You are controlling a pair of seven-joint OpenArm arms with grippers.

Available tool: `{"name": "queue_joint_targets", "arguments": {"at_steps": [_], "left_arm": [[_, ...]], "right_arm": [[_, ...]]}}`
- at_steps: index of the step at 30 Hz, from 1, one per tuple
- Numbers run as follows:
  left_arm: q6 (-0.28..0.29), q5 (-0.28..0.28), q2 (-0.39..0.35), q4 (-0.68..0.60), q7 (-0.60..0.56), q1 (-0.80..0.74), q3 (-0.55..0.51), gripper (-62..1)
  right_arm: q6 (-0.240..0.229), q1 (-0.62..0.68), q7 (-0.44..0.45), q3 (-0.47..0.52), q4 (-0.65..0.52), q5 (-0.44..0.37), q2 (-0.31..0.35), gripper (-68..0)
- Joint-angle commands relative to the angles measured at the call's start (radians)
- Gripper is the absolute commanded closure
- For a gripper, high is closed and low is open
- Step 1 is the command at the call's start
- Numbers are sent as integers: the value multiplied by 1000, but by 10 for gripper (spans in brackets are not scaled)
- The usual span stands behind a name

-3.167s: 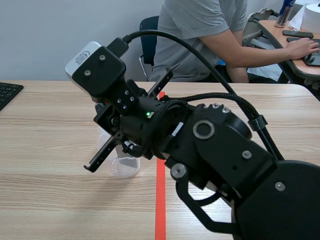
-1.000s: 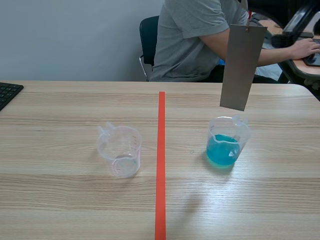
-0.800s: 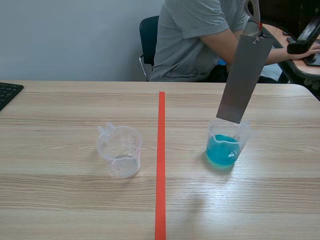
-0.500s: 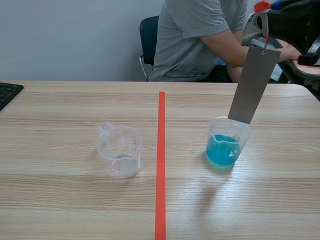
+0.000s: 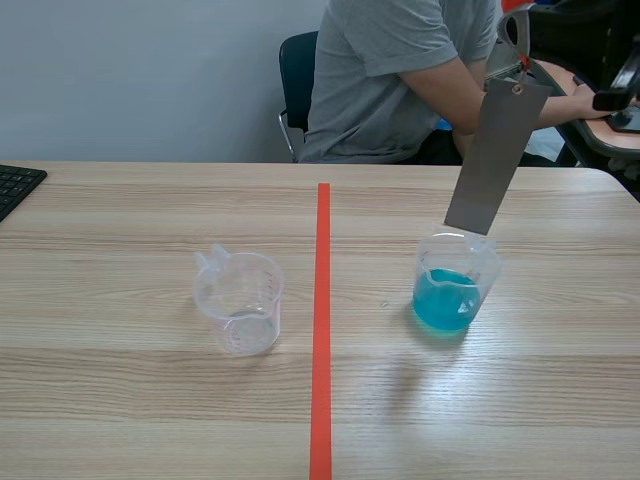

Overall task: Do the redox reaction experiment.
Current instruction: 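Move the plate over the blue solution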

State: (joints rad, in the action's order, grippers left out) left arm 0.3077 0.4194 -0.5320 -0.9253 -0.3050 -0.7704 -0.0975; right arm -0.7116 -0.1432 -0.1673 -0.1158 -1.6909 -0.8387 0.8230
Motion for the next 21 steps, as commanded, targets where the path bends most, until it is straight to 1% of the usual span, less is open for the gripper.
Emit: {"name": "queue_joint_targets", "arguments": {"at_steps": [1,5,11,14,15,21], "left_arm": [[2,6,3,-13,-13,-10,-2,-44],[2,6,3,-13,-13,-10,-2,-44],[0,6,2,-13,-13,-10,-2,-44],[-25,10,-10,-13,-14,-15,-6,-44],[-33,19,-19,-13,-19,-23,-6,-44],[-31,107,-112,-64,-84,-104,-37,-44]], "right_arm": [[4,-28,18,-3,-5,-11,13,-15],[4,-40,23,-22,-5,-10,13,-15],[4,-40,24,-23,-5,-6,13,-15],[4,-40,24,-23,-5,-6,13,-15],[4,-40,23,-23,-5,-6,13,-15],[4,-40,21,-23,-5,-6,13,-15]]}}
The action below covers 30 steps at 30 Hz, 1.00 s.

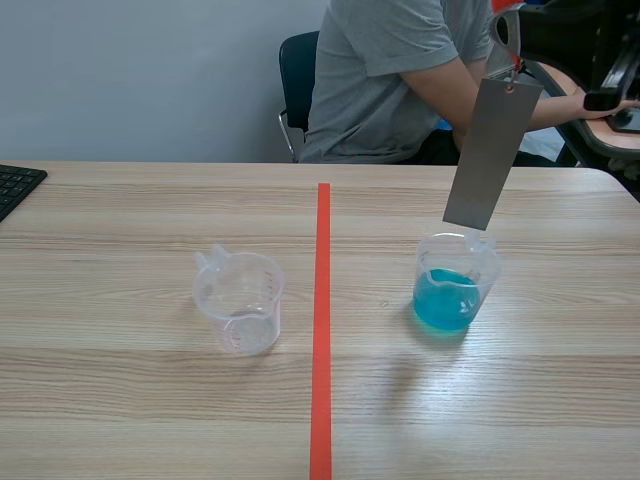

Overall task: Do the redox reaction experiment.
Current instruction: 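Move the plate over the blue solution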

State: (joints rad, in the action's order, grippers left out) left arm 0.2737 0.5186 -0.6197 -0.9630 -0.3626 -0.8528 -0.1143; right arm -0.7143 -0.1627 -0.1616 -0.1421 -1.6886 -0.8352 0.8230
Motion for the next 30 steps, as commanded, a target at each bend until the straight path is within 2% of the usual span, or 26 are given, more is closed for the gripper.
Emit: {"name": "queue_joint_targets", "arguments": {"at_steps": [1,6,17,22,24,30], "left_arm": [[5,19,-43,-41,-42,-40,-26,-44],[10,66,-134,-119,-100,-119,-58,-44],[24,76,-319,-292,-137,-103,-69,-44],[113,60,-375,-361,-130,26,-49,-44],[144,44,-385,-385,-94,107,-20,-44],[161,39,-391,-422,-28,404,186,-44]], "right_arm": [[7,-20,14,3,-7,-9,13,-15],[7,-20,14,3,-7,-9,13,-15],[7,-20,14,3,-7,-7,13,-15],[7,-20,14,3,-7,-7,13,-15],[7,-20,14,3,-7,-7,13,-15],[7,-20,12,3,-7,-7,13,-15]]}}
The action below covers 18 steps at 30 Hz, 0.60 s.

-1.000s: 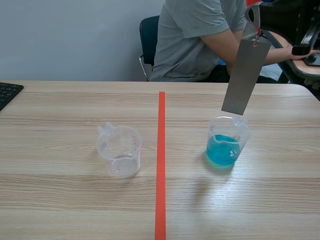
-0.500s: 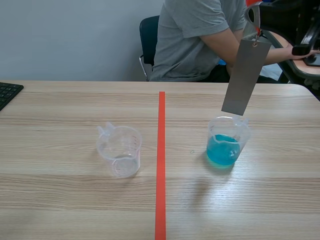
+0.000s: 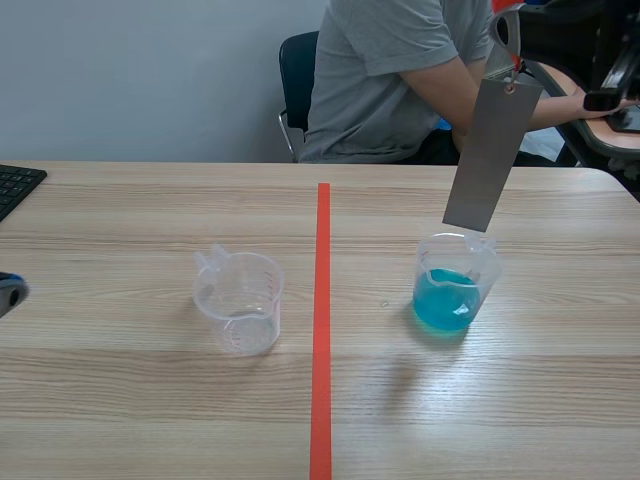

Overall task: Do the redox reaction experiment.
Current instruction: 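Move the plate over the blue solution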

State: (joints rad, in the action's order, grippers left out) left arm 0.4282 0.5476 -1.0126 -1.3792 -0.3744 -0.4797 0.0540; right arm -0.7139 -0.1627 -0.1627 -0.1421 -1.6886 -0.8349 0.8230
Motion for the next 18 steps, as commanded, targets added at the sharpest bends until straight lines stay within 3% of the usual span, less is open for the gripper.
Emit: {"name": "queue_joint_targets", "arguments": {"at_steps": [1,10,14,18], "left_arm": [[6,9,4,-6,-13,82,61,-44],[4,0,128,-6,146,513,440,-44],[1,-34,209,14,216,656,590,-44],[-45,-40,303,79,245,775,720,-44]], "right_arm": [[7,-20,13,3,-7,-7,13,-15],[7,-20,12,3,-7,-7,13,-15],[7,-20,12,3,-7,-7,13,-15],[7,-20,12,3,-7,-7,13,-15]]}}
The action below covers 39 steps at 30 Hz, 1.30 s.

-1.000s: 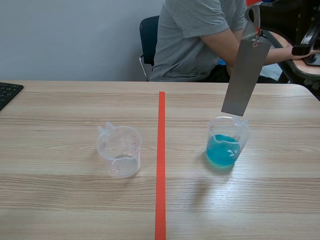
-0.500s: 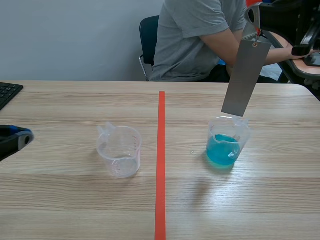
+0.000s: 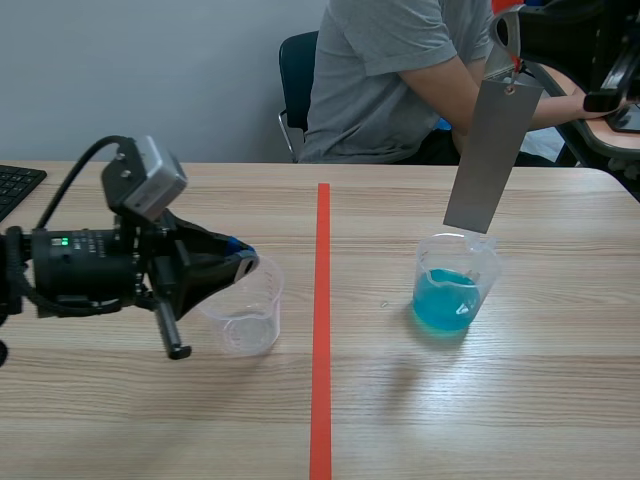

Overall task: Do the redox reaction experiment.
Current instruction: 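Point at the plate with the left hand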

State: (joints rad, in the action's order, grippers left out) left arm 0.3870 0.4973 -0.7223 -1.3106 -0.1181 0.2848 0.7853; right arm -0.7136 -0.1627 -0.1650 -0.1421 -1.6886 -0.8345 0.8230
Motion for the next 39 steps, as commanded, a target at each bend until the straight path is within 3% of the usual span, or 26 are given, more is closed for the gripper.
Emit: {"name": "queue_joint_targets", "arguments": {"at_steps": [1,11,20,29,39], "left_arm": [[-16,11,37,31,-11,35,15,-44],[-85,11,287,276,-12,220,174,-44],[-90,11,444,428,-13,303,204,-44],[-108,11,540,507,-12,326,204,-44],[-104,15,592,513,-19,342,204,-44]], "right_arm": [[6,-20,14,3,-7,-8,13,-15],[6,-20,14,3,-7,-8,13,-15],[6,-20,14,3,-7,-8,13,-15],[6,-20,14,3,-7,-7,13,-15],[6,-20,14,3,-7,-7,13,-15]]}}
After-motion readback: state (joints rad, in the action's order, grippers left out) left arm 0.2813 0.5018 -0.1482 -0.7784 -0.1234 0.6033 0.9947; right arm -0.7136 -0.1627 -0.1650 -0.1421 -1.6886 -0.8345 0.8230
